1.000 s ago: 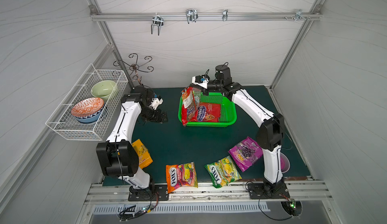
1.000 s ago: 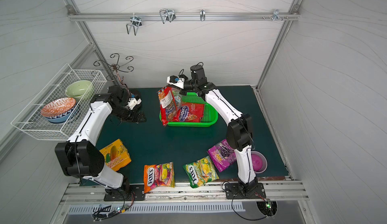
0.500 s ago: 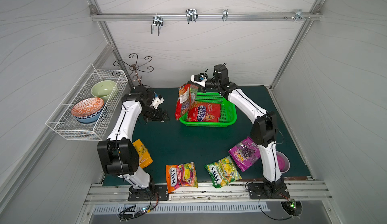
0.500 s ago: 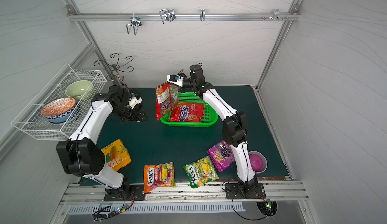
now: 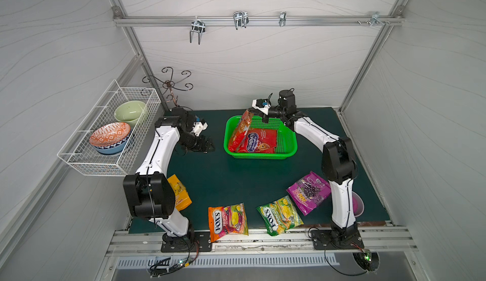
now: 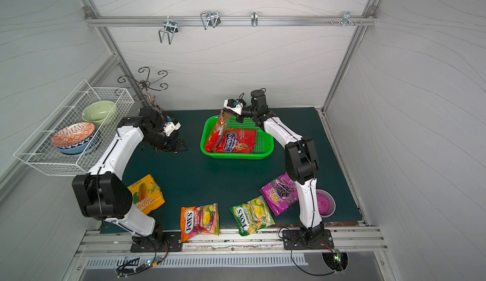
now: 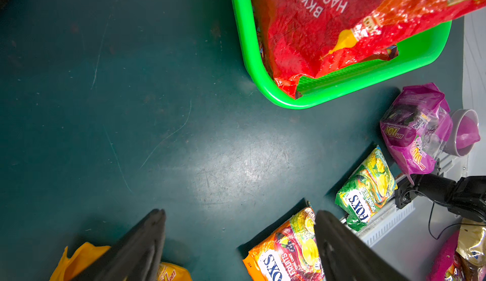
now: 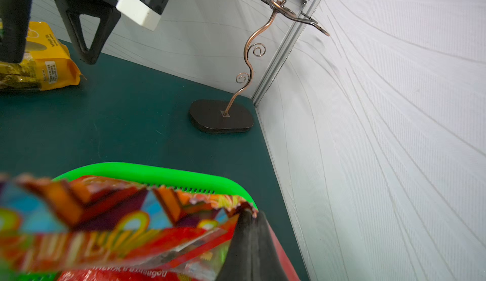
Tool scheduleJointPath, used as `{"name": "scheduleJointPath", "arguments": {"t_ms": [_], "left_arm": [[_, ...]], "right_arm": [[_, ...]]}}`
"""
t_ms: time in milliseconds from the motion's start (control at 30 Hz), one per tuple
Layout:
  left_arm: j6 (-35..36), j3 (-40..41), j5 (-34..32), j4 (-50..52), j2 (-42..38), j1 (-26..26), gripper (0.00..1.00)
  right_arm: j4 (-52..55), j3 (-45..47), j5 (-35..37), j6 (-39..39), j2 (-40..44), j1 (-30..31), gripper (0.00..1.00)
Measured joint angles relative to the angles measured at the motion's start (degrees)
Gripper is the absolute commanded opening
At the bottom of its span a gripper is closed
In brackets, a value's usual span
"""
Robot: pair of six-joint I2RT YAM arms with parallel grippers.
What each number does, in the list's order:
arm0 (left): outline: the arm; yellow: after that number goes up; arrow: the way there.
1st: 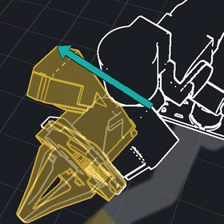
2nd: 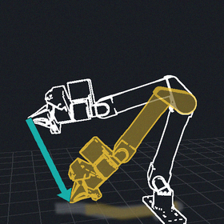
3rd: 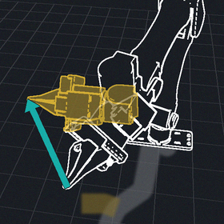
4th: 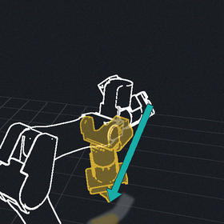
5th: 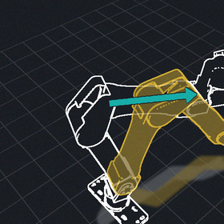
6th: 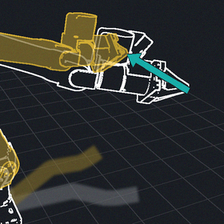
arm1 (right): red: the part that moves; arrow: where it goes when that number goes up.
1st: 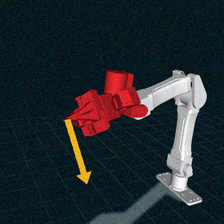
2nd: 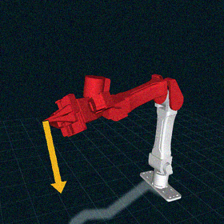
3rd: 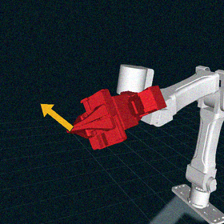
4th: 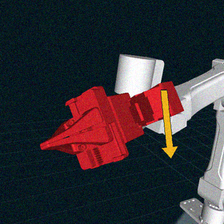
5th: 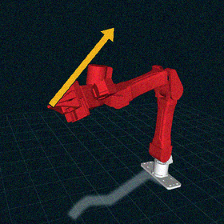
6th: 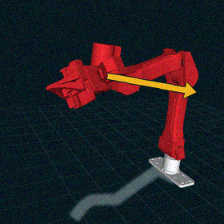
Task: Put the candies in the basket
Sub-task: Place the candy in the basket.
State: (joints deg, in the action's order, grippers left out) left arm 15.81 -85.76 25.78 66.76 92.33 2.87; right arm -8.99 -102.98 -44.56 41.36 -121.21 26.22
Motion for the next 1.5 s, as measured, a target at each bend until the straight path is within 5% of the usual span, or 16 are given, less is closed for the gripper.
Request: {"name": "scheduleJointPath", "arguments": {"t_ms": [300, 400, 467, 767, 1000, 1033, 1067, 1167, 1333, 1500], "left_arm": [[-0.1, 0.1, 0.0, -0.3, 0.6, -1.9, 0.92], [-0.2, 0.4, 0.0, -0.9, 0.6, -1.9, 0.92], [-0.3, 0.6, 0.0, -1.1, 0.6, -1.9, 0.92], [-0.4, 1.0, 0.0, -1.3, 0.6, -2.6, 0.92], [-0.4, 1.1, 0.0, -1.2, 0.8, -3.9, 0.92], [-0.4, 1.1, 0.0, -1.2, 0.8, -4.1, 0.92], [-0.4, 1.1, 0.0, -1.2, 0.8, -4.1, 0.92], [-0.4, 1.1, 0.0, -1.2, 0.8, -4.2, 0.92], [-0.4, 1.1, -0.4, -1.3, 0.8, -4.2, 0.92], [-0.4, 1.6, -0.9, -1.7, 0.8, -4.2, 0.92]], "right_arm": [[-1.7, 16.7, -2.3, 1.1, 9.5, -4.7, 0.0], [-2.5, 23.2, -2.4, 1.7, 12.6, -5.9, 0.12], [-2.0, 26.2, -2.4, 2.5, 14.2, -6.4, 0.11], [16.1, 27.2, -1.5, 12.7, 19.0, -12.2, 0.1], [23.3, 28.3, 1.4, 14.1, 20.9, -14.6, 0.31], [24.0, 28.4, 1.7, 13.8, 21.1, -14.6, 0.43], [24.5, 28.5, 2.2, 12.2, 21.6, -14.4, 0.53], [24.8, 28.7, 3.1, 8.1, 23.6, -13.9, 0.51], [33.2, 17.7, 20.0, -24.2, 25.2, -7.3, 0.38], [36.2, 11.1, 15.8, -46.3, 25.7, -0.2, 0.33]]}}
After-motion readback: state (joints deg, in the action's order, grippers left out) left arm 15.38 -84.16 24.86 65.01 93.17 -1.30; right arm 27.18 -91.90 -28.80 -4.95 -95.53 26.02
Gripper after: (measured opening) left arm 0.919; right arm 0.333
